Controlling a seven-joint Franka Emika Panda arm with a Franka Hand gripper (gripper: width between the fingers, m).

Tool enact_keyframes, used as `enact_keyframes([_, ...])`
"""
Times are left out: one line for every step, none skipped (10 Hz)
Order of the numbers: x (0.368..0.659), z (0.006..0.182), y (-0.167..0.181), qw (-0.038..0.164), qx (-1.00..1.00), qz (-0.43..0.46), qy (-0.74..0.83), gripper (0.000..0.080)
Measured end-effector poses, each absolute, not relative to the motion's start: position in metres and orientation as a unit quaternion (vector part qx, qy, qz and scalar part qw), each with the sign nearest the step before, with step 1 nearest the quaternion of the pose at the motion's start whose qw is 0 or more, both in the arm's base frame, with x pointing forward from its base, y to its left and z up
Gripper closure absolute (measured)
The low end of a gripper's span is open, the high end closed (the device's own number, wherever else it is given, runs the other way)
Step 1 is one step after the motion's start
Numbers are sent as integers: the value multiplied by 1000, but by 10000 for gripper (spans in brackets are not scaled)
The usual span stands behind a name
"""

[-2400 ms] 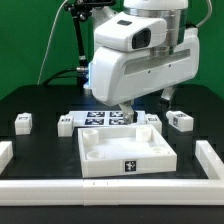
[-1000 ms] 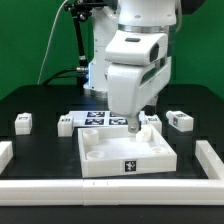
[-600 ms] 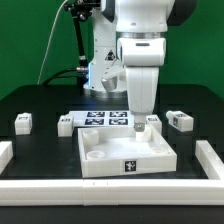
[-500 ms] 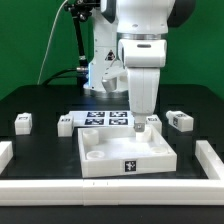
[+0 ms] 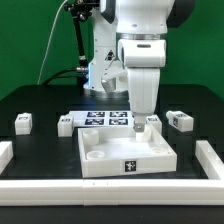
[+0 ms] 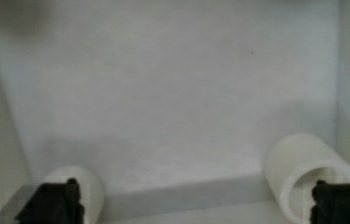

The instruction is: Assemble one leg

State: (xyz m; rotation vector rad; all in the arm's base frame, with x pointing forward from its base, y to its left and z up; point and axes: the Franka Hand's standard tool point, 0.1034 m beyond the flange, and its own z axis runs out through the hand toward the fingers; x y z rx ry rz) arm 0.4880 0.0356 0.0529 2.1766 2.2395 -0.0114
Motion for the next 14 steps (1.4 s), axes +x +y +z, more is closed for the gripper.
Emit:
enact_keyframes([471,46,31,3,685,-9,728,150])
enact_keyframes([462,40,25,-4,661,-14,750,150])
enact_keyframes([457,32,20,-10,644,-17,765,150])
enact_keyframes([452,26,17,-15,643,-20,765,150])
enact_keyframes([446,19,16,-18,645,-19,764,150])
enact_keyframes([442,15,15,-22,646,-23,762,150])
enact_keyframes([439,10,14,-27,650,-26,759,150])
enact_keyframes([439,10,14,-27,652,-26,757,150])
enact_keyframes([439,10,14,-27,653,-26,756,150])
enact_keyframes([439,9,14,-27,654,-26,756,264])
enact_keyframes([438,9,14,-27,654,-26,756,264])
enact_keyframes([438,9,14,-27,654,-26,756,446])
enact_keyframes([438,9,14,-28,654,-27,756,593])
enact_keyframes([438,9,14,-28,654,-27,756,593])
